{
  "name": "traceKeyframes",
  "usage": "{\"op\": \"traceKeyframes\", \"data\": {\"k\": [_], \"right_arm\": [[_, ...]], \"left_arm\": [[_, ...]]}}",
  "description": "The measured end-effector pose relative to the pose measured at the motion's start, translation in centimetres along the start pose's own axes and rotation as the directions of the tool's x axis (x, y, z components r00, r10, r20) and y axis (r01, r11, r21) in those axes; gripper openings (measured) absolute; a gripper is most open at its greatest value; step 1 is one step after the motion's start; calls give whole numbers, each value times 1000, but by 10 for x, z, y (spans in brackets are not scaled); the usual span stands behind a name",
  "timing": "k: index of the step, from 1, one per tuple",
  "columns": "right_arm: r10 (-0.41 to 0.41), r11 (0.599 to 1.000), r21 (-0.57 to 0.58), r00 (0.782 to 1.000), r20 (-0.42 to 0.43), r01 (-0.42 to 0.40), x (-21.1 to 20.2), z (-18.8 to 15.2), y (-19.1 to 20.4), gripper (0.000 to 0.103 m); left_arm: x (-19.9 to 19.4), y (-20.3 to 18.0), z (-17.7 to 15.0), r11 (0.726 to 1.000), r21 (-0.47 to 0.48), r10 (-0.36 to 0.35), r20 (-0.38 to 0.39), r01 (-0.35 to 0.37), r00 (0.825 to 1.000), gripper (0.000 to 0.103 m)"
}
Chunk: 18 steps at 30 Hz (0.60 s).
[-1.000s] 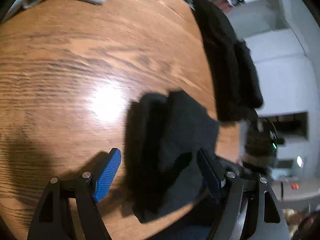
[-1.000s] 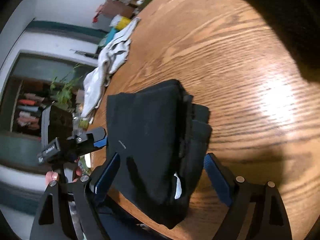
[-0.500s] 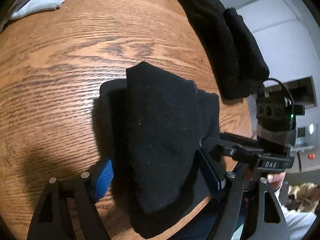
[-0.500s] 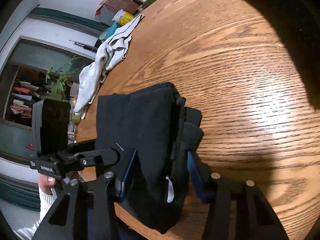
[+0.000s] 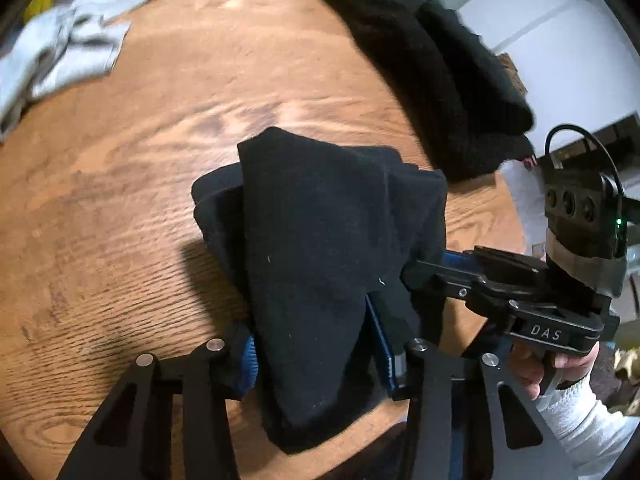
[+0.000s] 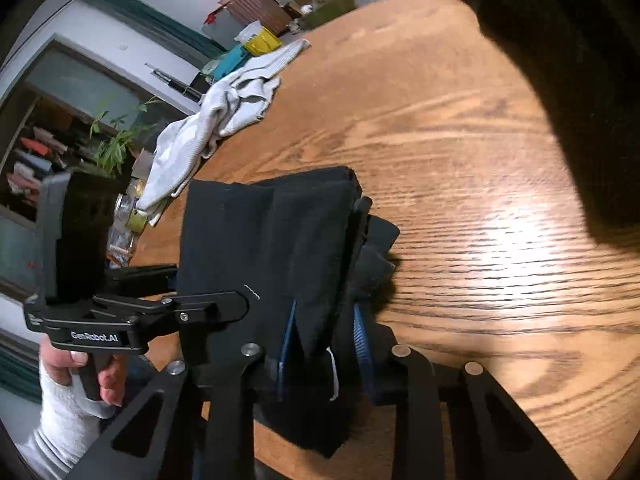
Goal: Fold clothes
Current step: 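Grip the bundle with both tools and lift it off the table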
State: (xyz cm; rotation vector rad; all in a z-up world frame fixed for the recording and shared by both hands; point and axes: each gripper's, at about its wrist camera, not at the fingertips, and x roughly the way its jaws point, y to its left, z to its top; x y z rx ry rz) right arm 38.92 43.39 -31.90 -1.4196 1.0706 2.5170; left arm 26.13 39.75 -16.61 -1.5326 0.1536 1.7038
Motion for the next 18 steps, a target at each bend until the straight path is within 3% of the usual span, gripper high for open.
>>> {"op": "traceKeyframes", "data": {"k": [4,8,13,18], "right_arm": [[-12,1000,-25,998,68,13,-47,6,5,29],[-62,995,-74,988,144,73,-113,32,9,29],[-159,981,-78,966,202,178,-198,92,-10,29],[-258,963,-35,949,179,268,-253,155,-56,29]], "left_arm": [[-24,-35,13,999,50,-11,44,9,999,47],[-51,-85,55,992,120,-46,86,35,995,47],[-58,-148,138,982,148,-137,103,121,985,47],[-24,-193,222,975,104,-203,47,197,978,47]]}}
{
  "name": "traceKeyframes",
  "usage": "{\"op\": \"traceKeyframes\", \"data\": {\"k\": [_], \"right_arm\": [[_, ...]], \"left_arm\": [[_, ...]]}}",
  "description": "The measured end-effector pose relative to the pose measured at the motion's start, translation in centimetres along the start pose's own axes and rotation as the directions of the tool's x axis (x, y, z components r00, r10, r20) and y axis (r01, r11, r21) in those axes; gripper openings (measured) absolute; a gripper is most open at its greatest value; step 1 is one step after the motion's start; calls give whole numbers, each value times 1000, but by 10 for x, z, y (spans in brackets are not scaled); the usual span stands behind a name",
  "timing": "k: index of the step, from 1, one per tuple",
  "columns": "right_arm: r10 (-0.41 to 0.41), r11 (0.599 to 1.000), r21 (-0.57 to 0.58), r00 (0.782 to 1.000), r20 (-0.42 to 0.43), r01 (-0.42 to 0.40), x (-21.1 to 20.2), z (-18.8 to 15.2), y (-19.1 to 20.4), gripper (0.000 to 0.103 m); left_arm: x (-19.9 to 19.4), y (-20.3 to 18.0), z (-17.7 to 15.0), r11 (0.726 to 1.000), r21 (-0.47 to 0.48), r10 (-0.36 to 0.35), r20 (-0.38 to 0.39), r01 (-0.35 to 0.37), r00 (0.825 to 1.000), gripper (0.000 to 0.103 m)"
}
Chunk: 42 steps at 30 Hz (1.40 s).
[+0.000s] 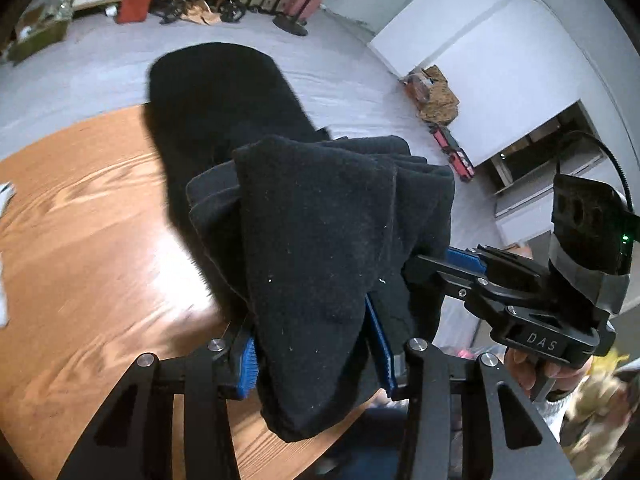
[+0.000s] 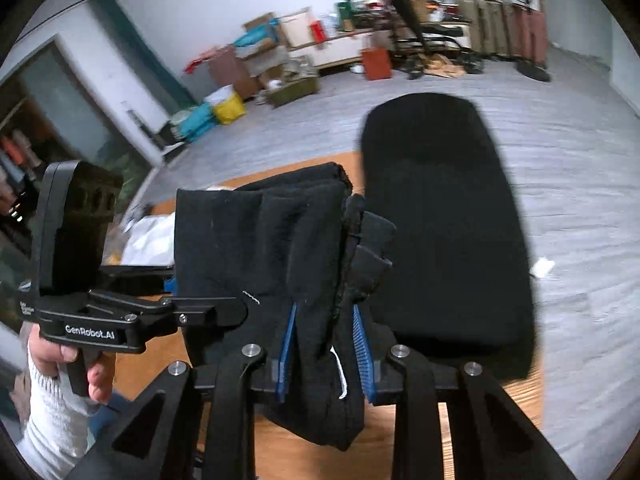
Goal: Fold clothes
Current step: 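Grip the bundle with both tools and lift it off the table, then carry the bundle with both tools and lower it onto the folded black fleece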
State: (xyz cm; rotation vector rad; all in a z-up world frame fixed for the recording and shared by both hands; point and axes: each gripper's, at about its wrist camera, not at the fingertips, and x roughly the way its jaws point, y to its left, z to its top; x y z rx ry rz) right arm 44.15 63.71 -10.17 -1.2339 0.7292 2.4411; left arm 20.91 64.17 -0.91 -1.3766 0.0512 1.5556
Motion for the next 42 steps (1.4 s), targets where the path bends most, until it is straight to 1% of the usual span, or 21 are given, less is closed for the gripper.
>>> {"op": "traceKeyframes", "data": {"k": [5,7,11,13,14,15,16,18,19,21,23,24,26,27,29,31,32,34,36,40,42], "right_arm": [[-69,997,34,995,-68,71,-2,54,-59,29],[-76,996,48,992,-101,81,7,65,-78,29],[-70,994,73,981,-184,85,43,74,-111,30],[-73,993,73,973,-218,91,63,73,-123,38],[-77,993,72,969,-234,97,73,72,-128,49],[-75,993,75,968,-240,95,80,71,-132,54],[-70,993,80,970,-232,90,84,71,-135,55],[-50,994,86,975,-216,70,86,76,-136,67],[-45,994,86,977,-208,64,83,75,-136,69],[-45,995,82,981,-189,61,71,71,-136,75],[-48,995,79,985,-167,62,58,67,-137,80],[-55,995,80,987,-154,67,49,64,-138,83],[-71,993,84,990,-124,82,33,57,-140,87],[-79,992,90,991,-109,89,30,57,-140,90],[-89,991,97,992,-85,97,30,55,-136,90],[-153,985,76,986,-64,157,35,52,-131,90],[-213,974,66,976,-54,216,38,51,-129,90],[-280,958,47,958,-57,282,48,47,-129,90],[-321,945,45,945,-66,324,59,43,-132,90],[-304,945,100,950,-75,310,65,40,-146,92],[-293,944,134,953,-74,301,58,40,-151,91]], "left_arm": [[66,-13,69,995,-85,-56,-62,50,997,47],[91,-13,84,993,-114,-54,-92,43,994,47],[126,5,96,985,-172,-29,-167,0,985,49],[144,18,97,975,-223,-31,-205,-15,978,51],[147,22,99,969,-246,-36,-205,-16,978,55],[149,26,102,963,-268,-40,-200,-16,979,56],[150,30,105,957,-289,-44,-196,-15,980,58],[145,30,108,954,-298,-38,-196,-23,980,60],[140,29,109,955,-294,-29,-194,-30,981,61],[127,24,110,962,-269,-1,-175,-47,984,63],[111,17,110,969,-242,25,-142,-59,990,70],[104,14,109,971,-226,49,-123,-76,991,72],[94,1,102,971,-169,159,-77,-170,984,76],[90,-6,99,966,-135,216,-52,-221,975,76],[91,-22,98,945,-55,324,10,-323,946,76],[103,-31,99,891,12,452,50,-454,890,76],[112,-30,100,868,21,494,45,-496,868,76],[129,-20,102,860,7,510,18,-510,860,78],[131,-9,105,872,-23,490,11,-489,872,78],[119,-7,101,888,-53,459,20,-458,888,80],[103,-11,94,887,-80,460,58,-455,886,80]]}}
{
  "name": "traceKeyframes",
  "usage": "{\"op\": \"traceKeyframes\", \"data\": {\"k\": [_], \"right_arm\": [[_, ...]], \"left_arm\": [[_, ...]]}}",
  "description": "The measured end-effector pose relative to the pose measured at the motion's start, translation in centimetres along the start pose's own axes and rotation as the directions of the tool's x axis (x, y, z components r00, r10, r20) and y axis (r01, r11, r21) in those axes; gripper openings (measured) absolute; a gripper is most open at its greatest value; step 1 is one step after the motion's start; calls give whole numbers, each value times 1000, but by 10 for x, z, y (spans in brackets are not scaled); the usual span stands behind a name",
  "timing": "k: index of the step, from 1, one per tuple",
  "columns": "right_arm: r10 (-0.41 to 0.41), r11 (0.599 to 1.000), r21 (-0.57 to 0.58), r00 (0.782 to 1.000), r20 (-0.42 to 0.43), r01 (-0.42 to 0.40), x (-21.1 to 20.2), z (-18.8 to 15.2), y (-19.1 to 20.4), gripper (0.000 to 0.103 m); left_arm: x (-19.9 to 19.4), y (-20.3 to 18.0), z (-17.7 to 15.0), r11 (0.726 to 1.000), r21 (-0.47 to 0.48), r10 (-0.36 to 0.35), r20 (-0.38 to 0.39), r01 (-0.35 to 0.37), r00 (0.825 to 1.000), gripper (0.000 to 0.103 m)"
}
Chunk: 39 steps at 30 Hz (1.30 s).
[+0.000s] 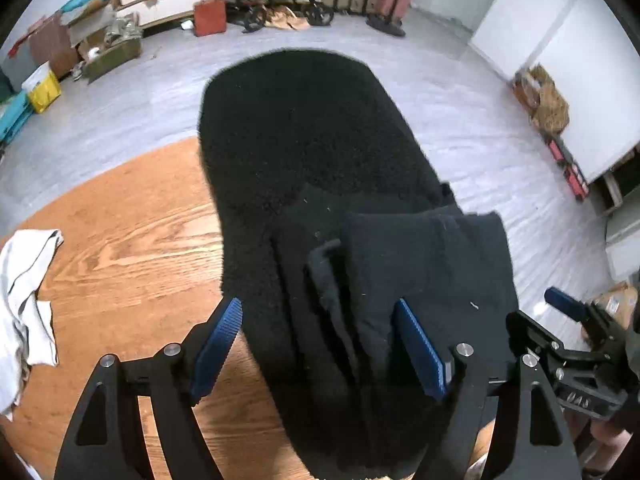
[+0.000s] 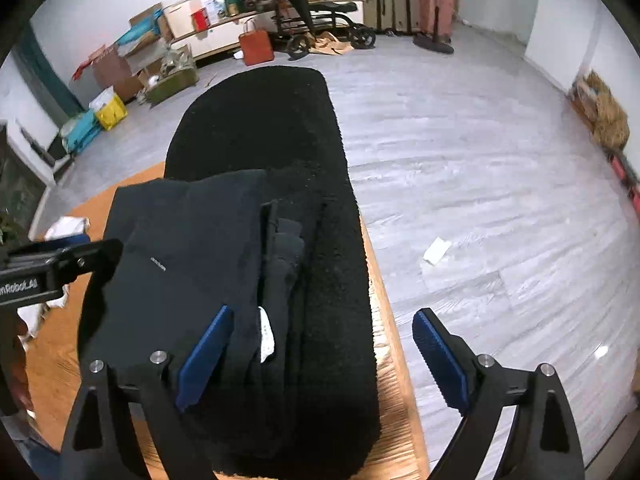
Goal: Fold clothes
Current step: 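Carry the bundle with both tools and lower it onto the folded black fleece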
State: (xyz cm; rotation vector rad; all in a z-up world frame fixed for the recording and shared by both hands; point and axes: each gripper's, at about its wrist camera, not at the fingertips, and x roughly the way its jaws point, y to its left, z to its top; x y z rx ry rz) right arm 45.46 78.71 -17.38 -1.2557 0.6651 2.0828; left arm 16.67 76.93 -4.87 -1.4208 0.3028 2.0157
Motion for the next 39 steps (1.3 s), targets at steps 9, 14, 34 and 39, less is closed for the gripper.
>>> {"op": "traceKeyframes", "data": {"k": [9,14,34,39], "right_arm": [[162,986,28,980,113,-166,-20,26,6,91],[36,995,91,999,28,-38,22,41,-12,86],[61,969,234,996,64,-74,27,31,-38,81],[235,966,102,972,17,-236,0,-12,-17,84]], "left_arm": [[2,6,21,995,-98,7,76,0,997,80],[23,29,18,987,-157,52,38,-45,998,80],[8,30,2,983,-158,-94,-13,91,995,80],[-24,-3,-41,977,-4,-211,-77,212,974,80]]}}
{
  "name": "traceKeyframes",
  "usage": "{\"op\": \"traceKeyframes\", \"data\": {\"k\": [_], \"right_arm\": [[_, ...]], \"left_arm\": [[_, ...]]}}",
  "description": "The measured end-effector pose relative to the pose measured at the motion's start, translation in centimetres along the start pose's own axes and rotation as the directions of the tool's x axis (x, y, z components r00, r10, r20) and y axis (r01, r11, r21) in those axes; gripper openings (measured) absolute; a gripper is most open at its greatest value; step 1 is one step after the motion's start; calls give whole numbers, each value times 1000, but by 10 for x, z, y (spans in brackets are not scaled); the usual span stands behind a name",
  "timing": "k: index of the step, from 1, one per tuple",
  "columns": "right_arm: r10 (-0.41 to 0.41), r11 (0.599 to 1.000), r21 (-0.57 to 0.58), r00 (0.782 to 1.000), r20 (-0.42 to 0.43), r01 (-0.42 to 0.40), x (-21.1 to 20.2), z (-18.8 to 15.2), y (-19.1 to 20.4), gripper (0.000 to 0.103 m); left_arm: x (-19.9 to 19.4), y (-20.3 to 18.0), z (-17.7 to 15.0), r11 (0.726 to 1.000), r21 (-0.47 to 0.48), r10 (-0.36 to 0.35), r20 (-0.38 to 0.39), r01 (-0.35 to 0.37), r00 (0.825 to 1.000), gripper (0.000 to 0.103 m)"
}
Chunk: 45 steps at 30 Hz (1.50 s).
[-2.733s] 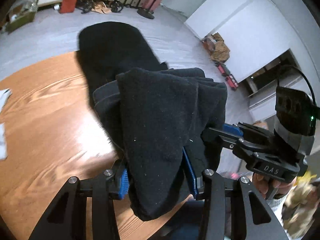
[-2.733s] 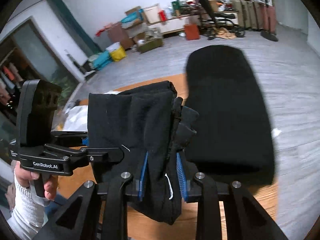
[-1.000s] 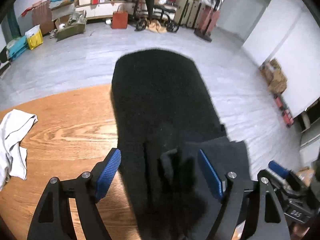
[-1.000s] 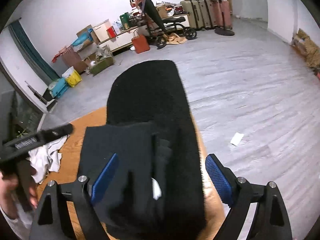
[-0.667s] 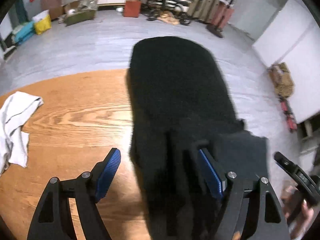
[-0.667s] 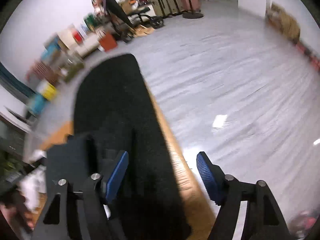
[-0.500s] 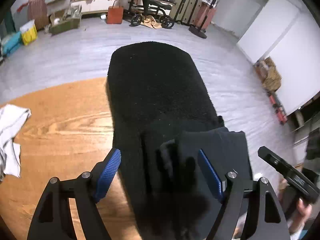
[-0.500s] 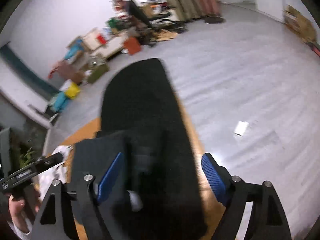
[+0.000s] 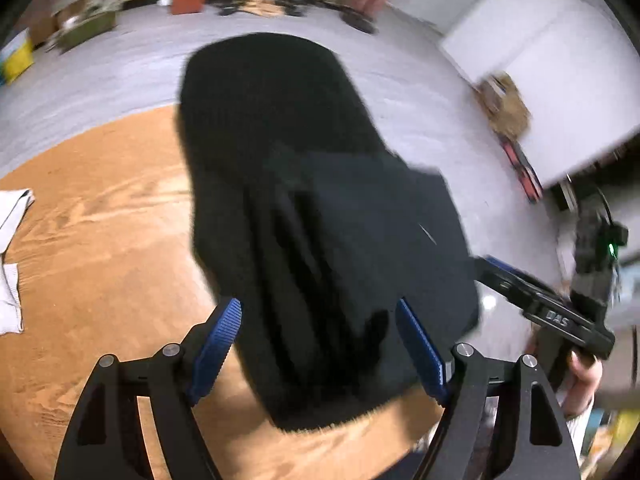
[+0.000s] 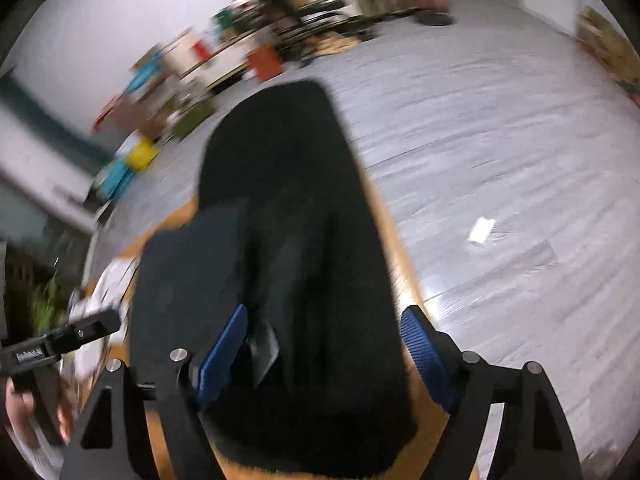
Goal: Fold clothes
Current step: 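Carry the bundle with both tools and lower it onto the folded black fleece, then press the bundle flat on the fleece and open both tools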
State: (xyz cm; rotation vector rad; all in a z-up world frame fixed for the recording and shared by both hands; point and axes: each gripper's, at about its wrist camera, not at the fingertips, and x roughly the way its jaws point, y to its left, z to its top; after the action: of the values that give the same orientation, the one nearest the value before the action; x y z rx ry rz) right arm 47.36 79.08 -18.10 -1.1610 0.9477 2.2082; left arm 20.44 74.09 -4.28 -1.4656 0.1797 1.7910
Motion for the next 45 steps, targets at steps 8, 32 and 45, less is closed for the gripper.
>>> {"op": "traceKeyframes", "data": {"k": [8,32,45], "right_arm": [[-80,995,60,996,28,79,9,-26,-17,85],[125,991,31,989,76,-127,-36,-46,1,46],[82,997,-5,994,69,-82,-36,-57,14,39]], "left_arm": [[27,11,-16,997,-61,-45,-34,43,998,91],[-5,-27,-45,996,-3,-87,48,87,995,71],[-3,-10,-42,996,-74,-46,71,51,996,80]]}}
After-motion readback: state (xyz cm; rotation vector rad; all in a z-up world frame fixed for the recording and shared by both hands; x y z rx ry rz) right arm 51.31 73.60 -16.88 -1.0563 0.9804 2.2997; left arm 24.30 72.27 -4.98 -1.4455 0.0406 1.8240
